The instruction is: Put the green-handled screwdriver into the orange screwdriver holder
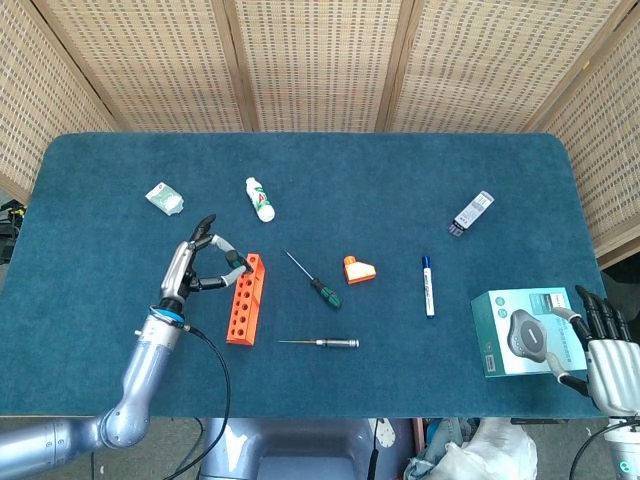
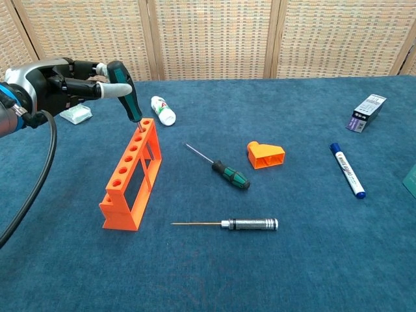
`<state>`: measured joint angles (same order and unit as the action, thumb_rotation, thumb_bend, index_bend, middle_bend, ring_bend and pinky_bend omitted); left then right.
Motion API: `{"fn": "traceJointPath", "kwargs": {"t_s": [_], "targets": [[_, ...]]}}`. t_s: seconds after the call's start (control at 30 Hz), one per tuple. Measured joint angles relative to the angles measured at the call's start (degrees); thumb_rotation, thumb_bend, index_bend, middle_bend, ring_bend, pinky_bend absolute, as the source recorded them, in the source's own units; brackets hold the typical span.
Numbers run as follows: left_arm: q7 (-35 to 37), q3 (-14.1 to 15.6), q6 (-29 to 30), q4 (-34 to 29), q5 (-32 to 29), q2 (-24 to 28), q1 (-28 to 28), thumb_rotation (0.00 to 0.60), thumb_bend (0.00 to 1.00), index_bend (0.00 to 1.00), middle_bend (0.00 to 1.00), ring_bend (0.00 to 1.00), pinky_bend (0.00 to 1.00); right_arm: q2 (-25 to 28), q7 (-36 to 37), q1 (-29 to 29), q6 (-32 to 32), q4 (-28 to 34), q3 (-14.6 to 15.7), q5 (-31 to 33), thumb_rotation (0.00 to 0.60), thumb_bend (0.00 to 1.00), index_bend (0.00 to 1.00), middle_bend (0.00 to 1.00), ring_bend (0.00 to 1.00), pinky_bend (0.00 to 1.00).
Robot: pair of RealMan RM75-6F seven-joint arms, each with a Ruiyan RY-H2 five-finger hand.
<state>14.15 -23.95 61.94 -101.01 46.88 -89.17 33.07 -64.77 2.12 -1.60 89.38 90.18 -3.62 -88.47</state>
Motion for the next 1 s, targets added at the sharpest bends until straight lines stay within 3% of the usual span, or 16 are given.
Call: {"fn": "traceJointPath", "kwargs": {"t_s": [1.0], "targets": [[-2.3,0.8,-1.6,2.0,-1.1,-1.5,0.7,0.600,0.29,0.60,0.04,0.00,0.00,0.1,1.5,0.3,0.9,-0.5,-0.5,0.2,0.600,0.27,0.23,0.00,0.00,0.00]]}}
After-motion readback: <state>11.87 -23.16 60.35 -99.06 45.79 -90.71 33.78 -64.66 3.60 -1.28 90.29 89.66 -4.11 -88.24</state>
